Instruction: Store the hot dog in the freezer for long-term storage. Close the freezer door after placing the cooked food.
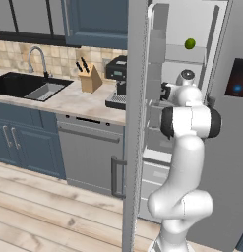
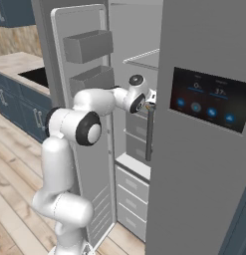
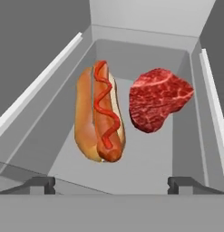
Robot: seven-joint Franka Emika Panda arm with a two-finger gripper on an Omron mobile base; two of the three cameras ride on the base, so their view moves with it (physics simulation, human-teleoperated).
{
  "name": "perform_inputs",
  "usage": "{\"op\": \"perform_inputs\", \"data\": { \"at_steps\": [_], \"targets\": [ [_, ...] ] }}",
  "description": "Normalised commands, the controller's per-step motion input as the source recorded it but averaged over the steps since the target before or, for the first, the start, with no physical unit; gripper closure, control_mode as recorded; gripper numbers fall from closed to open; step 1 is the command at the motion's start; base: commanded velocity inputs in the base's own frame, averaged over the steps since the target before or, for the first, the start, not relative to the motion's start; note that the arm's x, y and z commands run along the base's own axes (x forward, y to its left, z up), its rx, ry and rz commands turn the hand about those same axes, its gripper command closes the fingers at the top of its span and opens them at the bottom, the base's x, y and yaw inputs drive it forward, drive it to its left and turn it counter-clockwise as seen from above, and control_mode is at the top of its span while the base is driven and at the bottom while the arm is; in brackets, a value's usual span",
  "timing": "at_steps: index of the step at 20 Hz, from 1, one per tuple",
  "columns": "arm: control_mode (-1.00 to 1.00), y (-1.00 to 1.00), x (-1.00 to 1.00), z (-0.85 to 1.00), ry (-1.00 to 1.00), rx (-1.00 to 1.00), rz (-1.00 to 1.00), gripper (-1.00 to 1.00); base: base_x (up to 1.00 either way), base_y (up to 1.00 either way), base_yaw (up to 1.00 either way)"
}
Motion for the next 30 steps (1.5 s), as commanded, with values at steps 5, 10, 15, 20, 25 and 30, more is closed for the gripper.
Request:
{"op": "perform_inputs", "data": {
  "at_steps": [5, 10, 15, 20, 25, 30],
  "targets": [
    [-1.0, 0.24, -0.44, 0.08, -0.03, 0.0, -0.02, -1.0, 0.0, 0.0, 0.0],
    [-1.0, 0.15, -0.35, 0.2, 0.0, 0.0, 0.0, -1.0, 0.0, 0.0, 0.0],
    [-1.0, 0.07, -0.46, 0.33, 0.0, 0.0, 0.0, -1.0, 0.0, 0.0, 0.0],
    [-1.0, 0.06, -0.47, 0.27, 0.0, 0.01, 0.0, -1.0, 0.0, 0.0, 0.0],
    [-1.0, 0.17, -0.52, 0.21, 0.0, 0.0, 0.0, -1.0, 0.0, 0.0, 0.0],
    [-1.0, 0.25, -0.63, 0.18, 0.0, 0.0, 0.0, -1.0, 0.0, 0.0, 0.0]
  ]
}}
